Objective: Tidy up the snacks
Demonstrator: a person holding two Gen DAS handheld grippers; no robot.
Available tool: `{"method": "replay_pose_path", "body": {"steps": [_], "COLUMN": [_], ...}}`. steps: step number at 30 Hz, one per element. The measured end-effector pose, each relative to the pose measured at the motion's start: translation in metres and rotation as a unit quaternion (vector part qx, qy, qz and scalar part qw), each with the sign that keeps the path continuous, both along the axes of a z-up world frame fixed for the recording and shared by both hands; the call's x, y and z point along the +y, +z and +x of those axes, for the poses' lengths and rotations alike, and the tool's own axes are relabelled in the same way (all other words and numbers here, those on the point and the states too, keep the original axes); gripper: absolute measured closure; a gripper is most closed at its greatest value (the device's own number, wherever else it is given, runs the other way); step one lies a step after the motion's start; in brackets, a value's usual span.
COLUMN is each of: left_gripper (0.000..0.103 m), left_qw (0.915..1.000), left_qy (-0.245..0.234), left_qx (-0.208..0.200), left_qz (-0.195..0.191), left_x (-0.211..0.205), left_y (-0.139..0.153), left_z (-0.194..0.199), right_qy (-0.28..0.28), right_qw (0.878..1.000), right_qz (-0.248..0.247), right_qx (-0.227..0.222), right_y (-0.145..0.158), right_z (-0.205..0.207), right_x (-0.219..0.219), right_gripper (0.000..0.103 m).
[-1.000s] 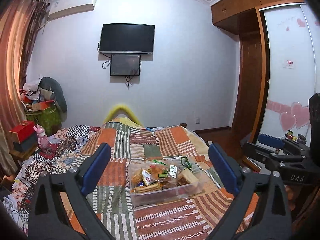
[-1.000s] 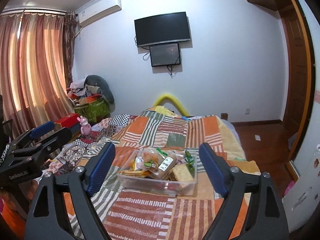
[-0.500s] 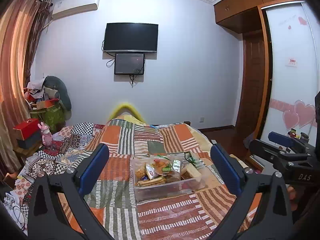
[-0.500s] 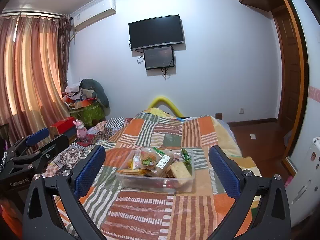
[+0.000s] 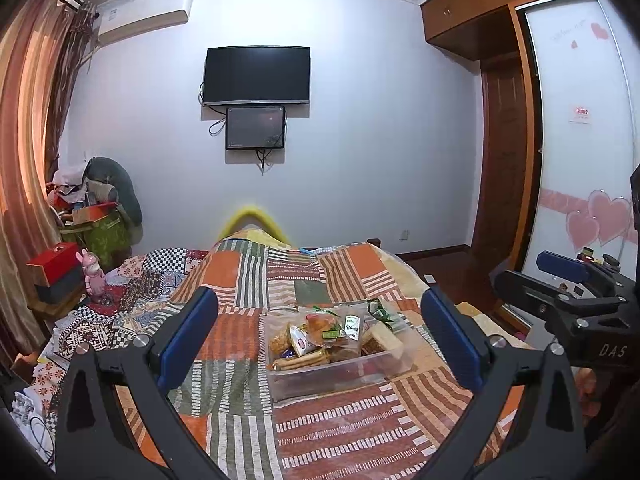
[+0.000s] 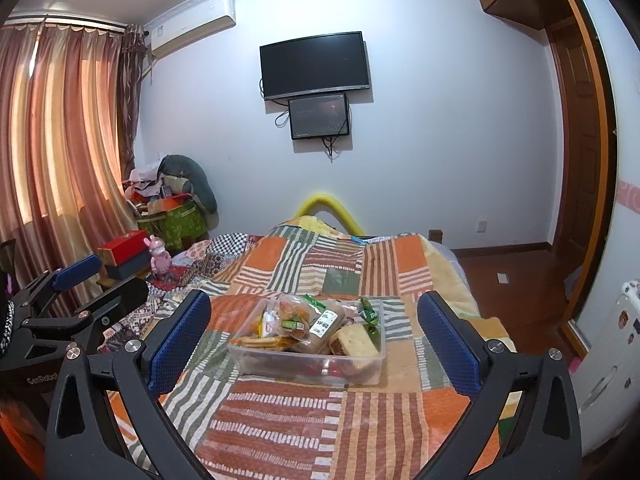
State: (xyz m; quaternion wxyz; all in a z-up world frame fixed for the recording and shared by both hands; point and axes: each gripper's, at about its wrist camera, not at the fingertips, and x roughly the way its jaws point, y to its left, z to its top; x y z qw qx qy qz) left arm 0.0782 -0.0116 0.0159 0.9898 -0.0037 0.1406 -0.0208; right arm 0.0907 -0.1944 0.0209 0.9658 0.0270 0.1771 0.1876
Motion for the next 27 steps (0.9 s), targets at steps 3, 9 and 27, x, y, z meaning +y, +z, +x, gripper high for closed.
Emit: {"method": "replay_pose_path", "body": {"steps": [3, 9, 27], "left_gripper": [0.000, 0.000, 0.000], "left_qw": [1.0000, 1.0000, 0.9999], "left_qy": [-0.001, -0.001, -0.003], "left_qx": [0.000, 0.001, 0.005], "left_qz": [0.000, -0.003, -0.008], "left_x": [-0.0003, -0.0003, 0.0007], "left_y": [0.0002, -0.0001, -0.0012], "left_z": [0.0001, 0.0009, 0.0050], "right_qy": [-0.001, -0.003, -0.009], "right_qw": [1.000, 1.000, 1.000], "right_qz": [-0.002, -0.009, -0.014], "right_qx": [-0.002, -0.006, -0.009], "right_y": [0.0007, 0.0016, 0.0018], "right_z": [-0.0011, -0.0029, -0.0041], "right_x": [0.0004, 0.0010, -0.0003], "right_gripper": [0.000, 0.000, 0.000]}}
